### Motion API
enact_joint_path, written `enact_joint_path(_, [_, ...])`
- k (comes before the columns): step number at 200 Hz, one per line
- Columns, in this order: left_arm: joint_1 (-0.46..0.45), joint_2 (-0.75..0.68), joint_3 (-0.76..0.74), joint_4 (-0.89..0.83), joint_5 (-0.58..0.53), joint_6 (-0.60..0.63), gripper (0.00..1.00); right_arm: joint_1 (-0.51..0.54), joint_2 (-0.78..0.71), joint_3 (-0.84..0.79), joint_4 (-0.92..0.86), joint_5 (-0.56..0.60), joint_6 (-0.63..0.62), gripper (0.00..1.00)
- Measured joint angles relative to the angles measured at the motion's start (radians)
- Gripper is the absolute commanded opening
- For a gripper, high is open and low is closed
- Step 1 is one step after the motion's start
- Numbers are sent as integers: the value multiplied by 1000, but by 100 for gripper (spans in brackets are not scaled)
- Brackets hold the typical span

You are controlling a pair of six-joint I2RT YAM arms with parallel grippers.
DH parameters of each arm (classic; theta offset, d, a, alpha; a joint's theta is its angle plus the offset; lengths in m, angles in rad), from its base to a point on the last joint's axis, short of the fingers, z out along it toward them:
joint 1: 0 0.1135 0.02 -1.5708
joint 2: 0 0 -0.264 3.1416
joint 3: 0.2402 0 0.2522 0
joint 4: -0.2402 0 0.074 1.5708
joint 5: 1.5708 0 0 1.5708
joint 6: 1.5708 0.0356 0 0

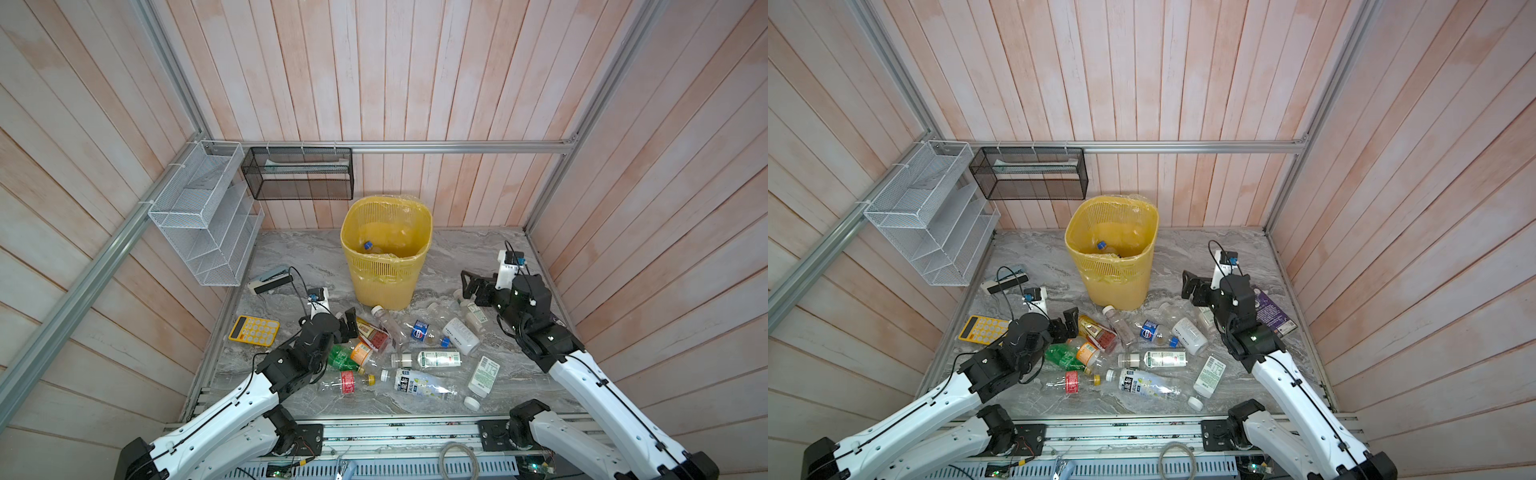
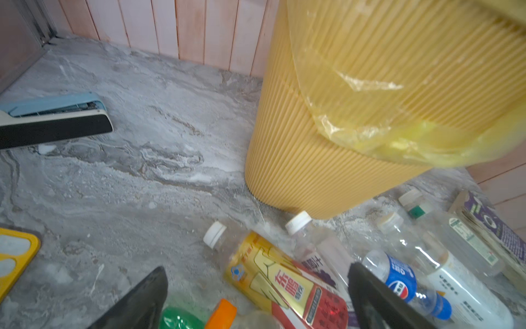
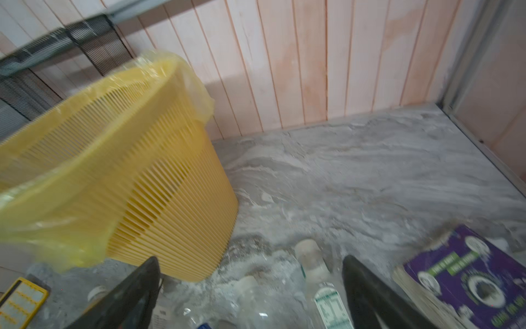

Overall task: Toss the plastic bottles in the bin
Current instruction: 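Reach the left gripper into the bottle pile while the right gripper withdraws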

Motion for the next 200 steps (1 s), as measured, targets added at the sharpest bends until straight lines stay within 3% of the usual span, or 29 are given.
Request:
enact_joint_path(17, [-96, 8, 0, -38, -54, -70, 100, -42, -64, -61, -5, -5, 11, 99])
enact_joint_path(43, [-314, 66, 5, -37, -153, -106, 100, -71, -110, -105, -3, -26, 13, 99])
enact_joint_path(66, [-492, 185, 30, 10, -209, 1, 100, -107, -135, -136, -6, -49, 9, 99])
enact_joint_path(87, [-586, 317, 79, 66, -200, 171, 100, -154, -151, -148, -14, -82, 2, 99])
enact_joint_path(147, [-625, 537, 171, 189, 47, 669, 100, -222, -116, -151, 0, -154, 2, 99])
enact_joint_path(200, [-624, 681, 253, 185, 222, 900, 92, -246, -74, -151, 10, -159, 0, 99])
